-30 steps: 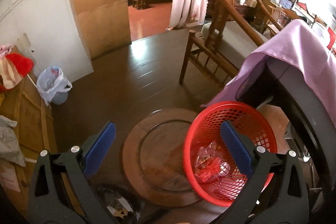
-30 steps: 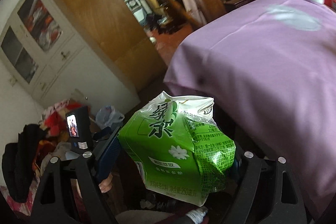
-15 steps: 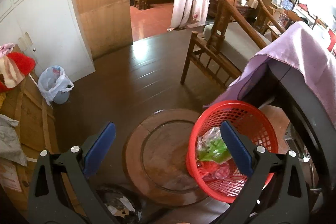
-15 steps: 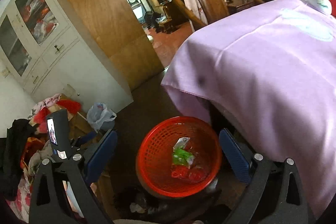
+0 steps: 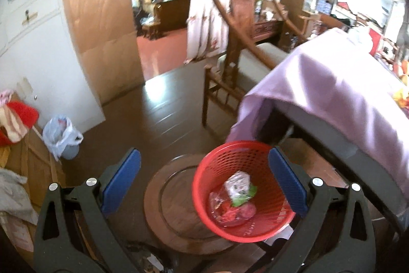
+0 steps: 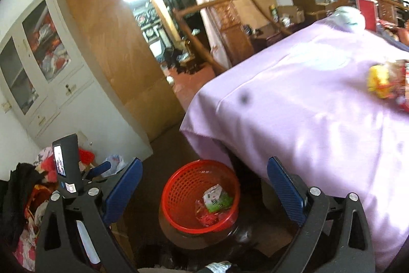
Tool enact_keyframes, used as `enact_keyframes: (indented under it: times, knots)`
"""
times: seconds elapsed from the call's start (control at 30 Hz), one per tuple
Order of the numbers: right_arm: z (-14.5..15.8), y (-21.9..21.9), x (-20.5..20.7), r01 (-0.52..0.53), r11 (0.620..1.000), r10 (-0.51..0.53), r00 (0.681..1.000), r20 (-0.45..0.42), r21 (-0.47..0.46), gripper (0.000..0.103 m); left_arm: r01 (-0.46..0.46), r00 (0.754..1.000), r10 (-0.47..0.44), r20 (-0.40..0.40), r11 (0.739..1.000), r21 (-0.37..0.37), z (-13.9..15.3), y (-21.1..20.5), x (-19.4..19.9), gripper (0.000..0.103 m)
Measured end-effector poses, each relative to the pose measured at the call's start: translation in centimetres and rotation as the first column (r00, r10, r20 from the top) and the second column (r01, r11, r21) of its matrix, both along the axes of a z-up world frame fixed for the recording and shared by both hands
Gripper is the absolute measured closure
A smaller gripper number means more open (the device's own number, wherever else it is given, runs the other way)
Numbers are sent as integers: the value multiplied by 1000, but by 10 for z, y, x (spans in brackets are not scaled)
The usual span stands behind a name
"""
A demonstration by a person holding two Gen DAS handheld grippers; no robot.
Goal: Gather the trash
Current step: 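Return both grippers from the wastebasket to the table, then grasp the red snack wrapper with the left gripper and lift it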
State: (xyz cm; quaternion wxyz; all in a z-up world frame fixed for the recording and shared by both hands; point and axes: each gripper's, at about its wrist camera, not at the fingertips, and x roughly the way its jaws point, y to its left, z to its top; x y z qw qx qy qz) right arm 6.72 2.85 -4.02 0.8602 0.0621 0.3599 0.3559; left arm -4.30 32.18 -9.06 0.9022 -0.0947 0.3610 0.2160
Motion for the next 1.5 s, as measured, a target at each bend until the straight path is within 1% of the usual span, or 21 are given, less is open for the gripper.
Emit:
enact_keyframes:
  times: [0.1,0.17,0.23,0.37,0.47,0.57,0.63,0.77,0.87,0.97,1.03,1.07,1.17,1.2,1.23,1.3,1.4,1.5]
  knots:
    - [14,-35,-11,51,998,-52,998,35,35,6,46,999,-47,22,998,37,16,-25,1,7]
    - [21,-52,-16,81,995,-84,995,48,54,6,82,996,-84,34,994,71,27,-44,1,7]
    - [29,-79,-23,123,989,-128,990,64,82,6,121,991,-126,43,987,103,36,-66,2,7]
    - [43,-132,-40,212,968,-226,968,109,131,6,199,976,-209,53,968,150,50,-109,1,7]
    - [47,-173,-55,288,943,-311,940,140,164,6,269,959,-279,50,952,149,55,-141,4,7]
    - [46,-218,-67,374,910,-402,900,166,178,6,345,935,-353,39,930,130,54,-172,12,7]
    - [41,-236,-69,418,892,-445,879,171,171,6,389,918,-395,31,914,117,52,-191,22,7]
    - [25,-276,-63,522,845,-535,824,184,116,6,459,887,-463,4,880,120,49,-230,53,7]
    - [13,-303,-50,614,787,-612,762,211,61,6,501,864,-504,-18,854,143,48,-261,81,7]
    - [4,-321,-31,668,744,-655,723,219,23,6,542,839,-543,-36,826,153,48,-291,113,7]
    - [2,-330,-18,693,721,-676,703,220,5,6,561,827,-561,-40,815,145,48,-307,135,7]
    - [2,-337,-6,706,708,-688,691,221,-5,6,570,821,-570,-42,811,131,49,-315,149,7]
    - [3,-350,12,727,686,-705,671,231,-20,6,598,802,-596,-53,798,76,50,-333,182,7]
    - [2,-355,22,738,675,-712,661,237,-28,6,604,797,-601,-55,794,67,50,-336,187,7]
    - [2,-359,27,743,669,-716,656,240,-32,6,613,790,-610,-59,788,60,51,-343,197,7]
    - [0,-362,36,745,666,-717,655,240,-40,6,626,780,-623,-61,777,70,54,-358,212,7]
    - [-4,-364,48,734,678,-710,668,223,-43,6,639,769,-637,-58,763,94,59,-383,236,7]
    - [-4,-363,55,716,697,-696,689,202,-42,6,650,760,-647,-61,757,68,60,-400,260,7]
